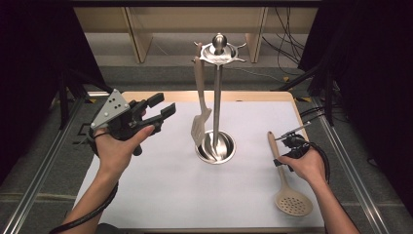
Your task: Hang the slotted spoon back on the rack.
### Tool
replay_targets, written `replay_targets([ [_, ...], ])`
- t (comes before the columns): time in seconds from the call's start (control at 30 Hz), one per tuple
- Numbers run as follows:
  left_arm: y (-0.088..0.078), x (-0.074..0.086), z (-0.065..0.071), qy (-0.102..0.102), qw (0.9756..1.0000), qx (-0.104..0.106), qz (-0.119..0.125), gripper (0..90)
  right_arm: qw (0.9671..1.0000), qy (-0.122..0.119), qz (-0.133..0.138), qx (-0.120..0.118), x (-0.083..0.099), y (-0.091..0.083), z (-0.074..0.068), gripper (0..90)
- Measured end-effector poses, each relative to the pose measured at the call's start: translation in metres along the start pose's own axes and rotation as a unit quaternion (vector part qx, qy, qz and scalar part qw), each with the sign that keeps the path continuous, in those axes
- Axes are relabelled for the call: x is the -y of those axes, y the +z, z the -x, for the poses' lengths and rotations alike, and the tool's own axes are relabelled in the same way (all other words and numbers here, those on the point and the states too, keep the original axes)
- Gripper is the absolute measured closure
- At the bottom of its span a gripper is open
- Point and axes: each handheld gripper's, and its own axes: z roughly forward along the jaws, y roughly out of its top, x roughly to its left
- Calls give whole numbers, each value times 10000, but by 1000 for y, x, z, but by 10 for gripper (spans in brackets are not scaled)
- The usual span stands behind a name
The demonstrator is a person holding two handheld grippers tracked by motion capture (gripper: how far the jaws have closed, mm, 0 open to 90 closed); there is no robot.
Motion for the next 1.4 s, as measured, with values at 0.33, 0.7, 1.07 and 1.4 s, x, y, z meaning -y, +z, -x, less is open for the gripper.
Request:
replay_targets([
  [0.33,0,1,0,-8,10000,18,-12,476,9996,-205,-213,1,-4,10,2,594],
  [0.7,1,2,-1,-24,10000,26,-45,475,9985,-367,-404,72,-6,20,6,693],
  [1.07,3,4,-1,-32,9999,63,-85,476,9991,-164,-390,15,-6,20,-2,773],
  [1.4,3,5,-1,-49,9999,81,-110,476,9995,-158,-281,76,-3,9,-3,779],
])
